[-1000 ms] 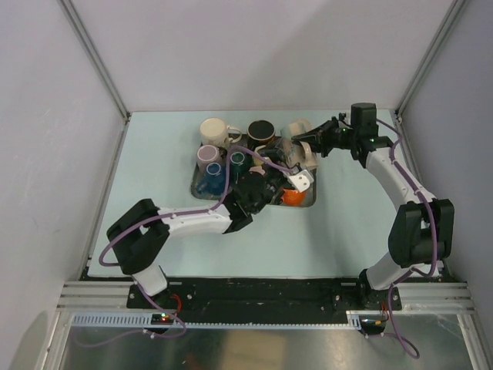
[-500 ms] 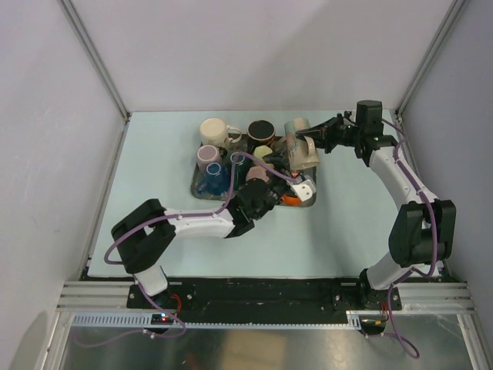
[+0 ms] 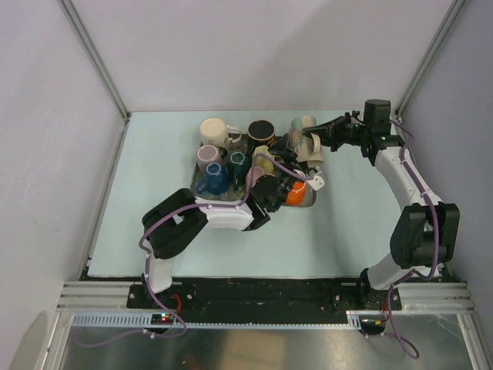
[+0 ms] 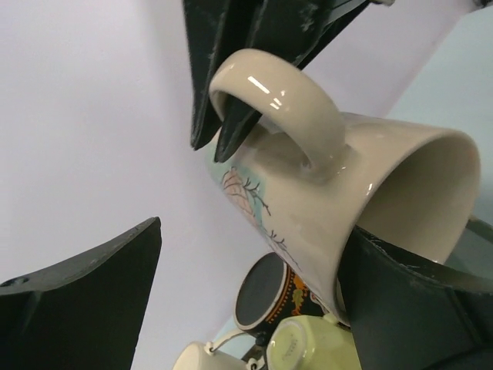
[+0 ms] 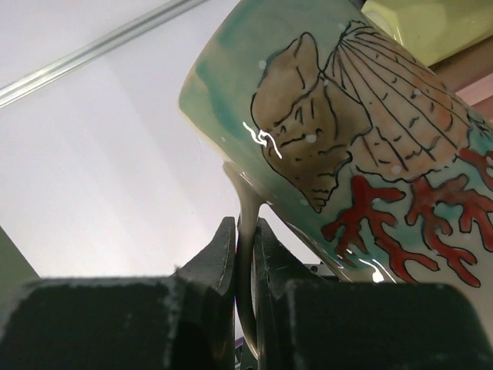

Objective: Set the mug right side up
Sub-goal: Turn over the cup on the tray.

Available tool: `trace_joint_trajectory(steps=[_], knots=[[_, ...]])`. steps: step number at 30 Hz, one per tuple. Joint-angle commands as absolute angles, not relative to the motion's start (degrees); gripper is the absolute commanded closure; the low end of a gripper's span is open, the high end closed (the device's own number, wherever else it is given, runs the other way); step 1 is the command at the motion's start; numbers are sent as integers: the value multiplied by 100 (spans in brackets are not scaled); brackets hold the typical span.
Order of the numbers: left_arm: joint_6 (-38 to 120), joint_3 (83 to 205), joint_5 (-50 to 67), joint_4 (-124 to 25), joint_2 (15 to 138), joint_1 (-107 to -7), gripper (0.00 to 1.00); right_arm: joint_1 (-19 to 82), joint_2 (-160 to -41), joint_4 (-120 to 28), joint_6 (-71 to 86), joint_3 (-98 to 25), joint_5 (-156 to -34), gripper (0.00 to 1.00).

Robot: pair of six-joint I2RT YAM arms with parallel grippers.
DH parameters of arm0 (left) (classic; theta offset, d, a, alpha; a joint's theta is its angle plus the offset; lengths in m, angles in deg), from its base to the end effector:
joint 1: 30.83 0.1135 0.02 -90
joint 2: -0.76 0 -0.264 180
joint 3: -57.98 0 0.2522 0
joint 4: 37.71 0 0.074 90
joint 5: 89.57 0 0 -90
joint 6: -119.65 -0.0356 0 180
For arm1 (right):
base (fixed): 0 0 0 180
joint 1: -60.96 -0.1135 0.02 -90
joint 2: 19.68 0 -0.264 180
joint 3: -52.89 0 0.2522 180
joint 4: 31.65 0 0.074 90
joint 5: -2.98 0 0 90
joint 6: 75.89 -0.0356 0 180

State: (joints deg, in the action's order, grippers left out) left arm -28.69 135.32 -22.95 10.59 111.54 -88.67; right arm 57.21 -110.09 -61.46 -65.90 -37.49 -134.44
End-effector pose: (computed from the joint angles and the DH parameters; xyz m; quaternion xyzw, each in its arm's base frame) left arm 0.2394 -0.3542 0.2487 0.4220 0.4519 0.1269 0.7756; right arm 0.3567 0.0496 0.3286 0.3307 0.7477 0.5654 0.1094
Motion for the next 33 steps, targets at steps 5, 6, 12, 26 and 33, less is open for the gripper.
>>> trace_joint_trajectory(steps=[5, 6, 12, 26, 33], knots=[[-3201, 13532, -2413, 1805, 10764, -8510, 17, 5865, -10445, -5858, -6639, -3667, -13838, 100], [-3194, 13552, -2398, 1805, 10760, -8482, 19, 5866, -10434, -5876, -6613, -3634, -13841, 100], [-3199, 13678, -2289, 1809, 10674, -8370, 43, 5857, -10397, -6061, -6420, -3464, -13833, 100], [-3069, 13412, -2040, 1805, 10176, -8271, 99, 5965, -10183, -6827, -5362, -3044, -13756, 49], [-2932, 13225, -1770, 1533, 9798, -8155, 100, 6126, -10097, -6776, -4566, -2887, -14024, 19]])
